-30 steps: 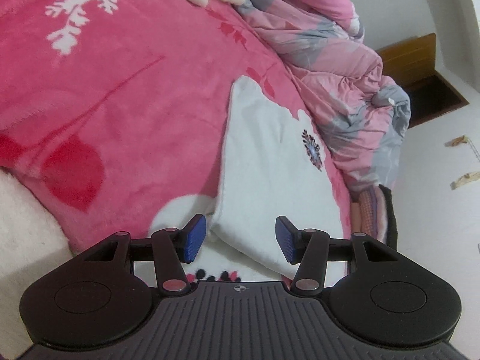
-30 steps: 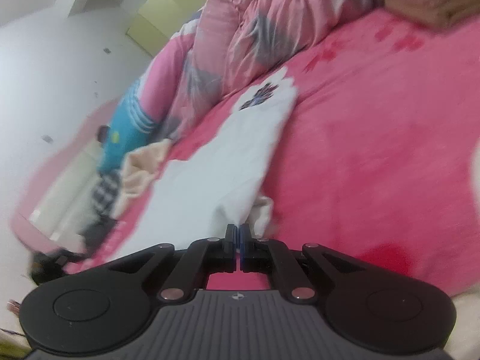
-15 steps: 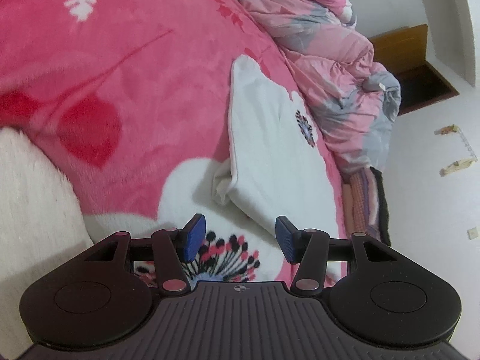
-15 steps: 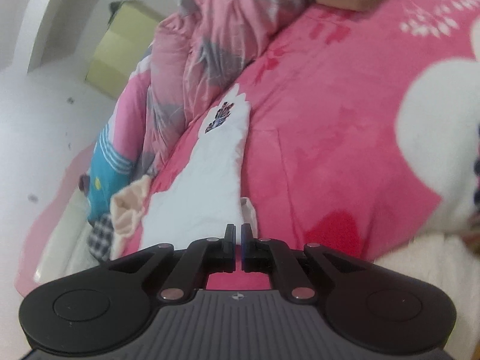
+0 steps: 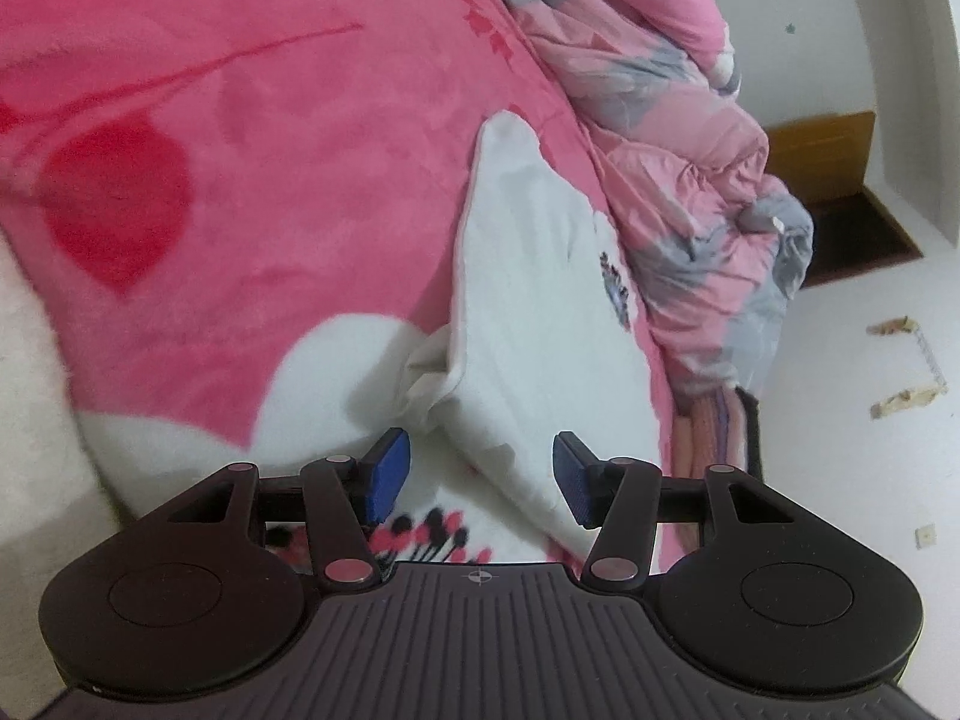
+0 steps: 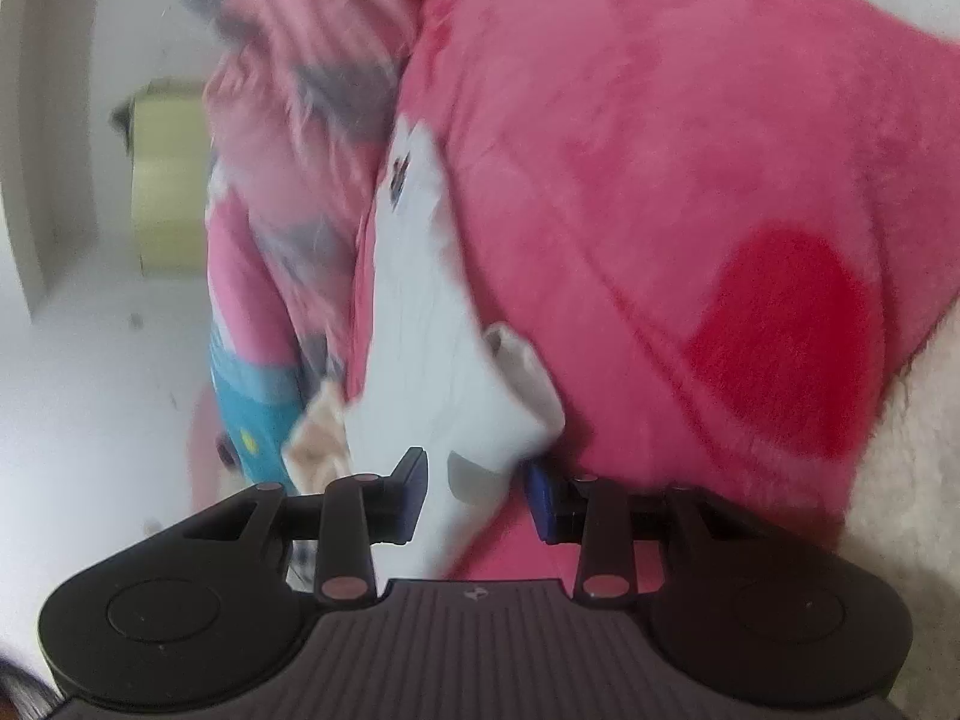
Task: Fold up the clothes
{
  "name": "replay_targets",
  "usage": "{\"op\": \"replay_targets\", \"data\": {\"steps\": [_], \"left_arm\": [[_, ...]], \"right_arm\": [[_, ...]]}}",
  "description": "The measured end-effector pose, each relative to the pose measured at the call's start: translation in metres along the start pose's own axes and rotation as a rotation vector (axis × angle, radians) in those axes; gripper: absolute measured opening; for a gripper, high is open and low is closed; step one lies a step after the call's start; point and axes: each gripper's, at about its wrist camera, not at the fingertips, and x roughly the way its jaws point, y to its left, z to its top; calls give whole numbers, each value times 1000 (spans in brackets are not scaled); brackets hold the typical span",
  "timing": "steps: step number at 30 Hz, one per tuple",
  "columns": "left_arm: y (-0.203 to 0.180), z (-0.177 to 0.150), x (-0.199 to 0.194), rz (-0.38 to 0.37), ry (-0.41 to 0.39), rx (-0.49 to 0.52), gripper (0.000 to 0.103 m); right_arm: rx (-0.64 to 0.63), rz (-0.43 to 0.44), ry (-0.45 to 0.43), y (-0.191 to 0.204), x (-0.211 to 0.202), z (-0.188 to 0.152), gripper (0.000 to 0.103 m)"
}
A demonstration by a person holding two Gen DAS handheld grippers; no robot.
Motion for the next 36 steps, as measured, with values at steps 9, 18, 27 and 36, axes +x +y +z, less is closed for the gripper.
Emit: {"op": "replay_targets", "data": {"steps": [9,18,27,36], "left_arm": [[0,-2,12,7,-118,-56,26],[-17,-10,-12,13,-150,63,0],[-3,-10,-7,117,-76,106,15],[-79,-15,-58,292,-333,545,54]], "right_arm": [[44,19,-99,-12,4,-4,16],[-100,45,-127,6,-11,-12,0],[-147,-83,-105,0,-14,-14,6],[-656,-306,-287,77,-44,-53,12]]}}
